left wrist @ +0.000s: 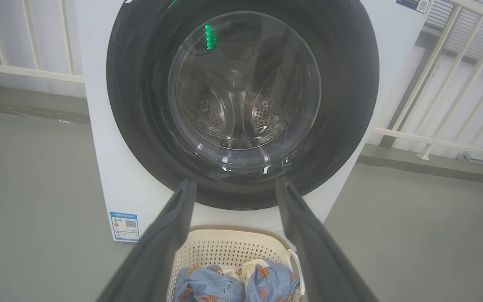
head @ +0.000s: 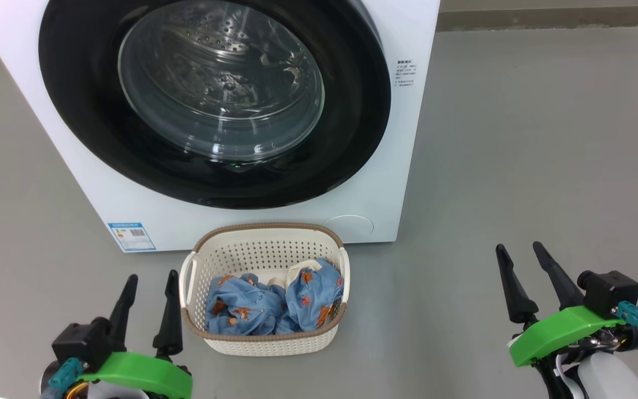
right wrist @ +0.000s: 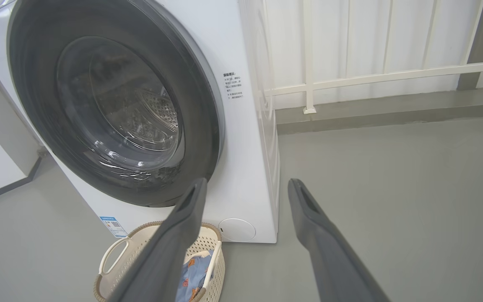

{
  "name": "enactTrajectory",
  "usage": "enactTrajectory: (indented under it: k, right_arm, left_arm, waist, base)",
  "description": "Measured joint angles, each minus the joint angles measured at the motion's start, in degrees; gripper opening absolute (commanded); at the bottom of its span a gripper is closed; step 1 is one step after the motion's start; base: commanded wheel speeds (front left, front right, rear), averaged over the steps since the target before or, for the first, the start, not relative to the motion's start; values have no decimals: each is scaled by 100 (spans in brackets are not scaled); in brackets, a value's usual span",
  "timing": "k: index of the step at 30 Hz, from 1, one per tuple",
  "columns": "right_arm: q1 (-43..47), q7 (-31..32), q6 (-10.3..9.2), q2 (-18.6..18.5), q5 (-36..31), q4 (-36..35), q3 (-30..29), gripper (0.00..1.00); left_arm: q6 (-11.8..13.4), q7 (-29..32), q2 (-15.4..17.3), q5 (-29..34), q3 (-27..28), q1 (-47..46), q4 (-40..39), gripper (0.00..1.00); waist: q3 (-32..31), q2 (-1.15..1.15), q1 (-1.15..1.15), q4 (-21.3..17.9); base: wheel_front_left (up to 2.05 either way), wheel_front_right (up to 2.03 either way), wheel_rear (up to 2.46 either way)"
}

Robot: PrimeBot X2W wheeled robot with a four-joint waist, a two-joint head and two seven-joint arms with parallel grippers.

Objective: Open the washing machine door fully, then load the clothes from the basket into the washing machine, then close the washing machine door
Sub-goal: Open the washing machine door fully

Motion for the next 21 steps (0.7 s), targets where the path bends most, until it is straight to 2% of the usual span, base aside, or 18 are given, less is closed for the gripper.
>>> enactTrajectory:
  k: [13, 20, 21]
  right_arm:
    - [-531, 0, 0, -183, 0, 74, 51, 100]
    - [-869, 0, 1, -183, 27, 92, -180, 100]
    - [-927, 0, 0, -182, 29, 102, -190, 93]
  left_arm:
    - [99, 0, 113, 21, -2, -8, -90, 100]
    - [99, 0, 167, 80, 8, -178, -190, 100]
    - [99, 0, 168, 80, 11, -194, -212, 100]
  waist:
    - [353, 0, 0, 22]
    - [644, 0, 0, 72]
    - [690, 0, 0, 79]
  base:
    - [0, 0, 0]
    - [0, 0, 0]
    - [0, 0, 0]
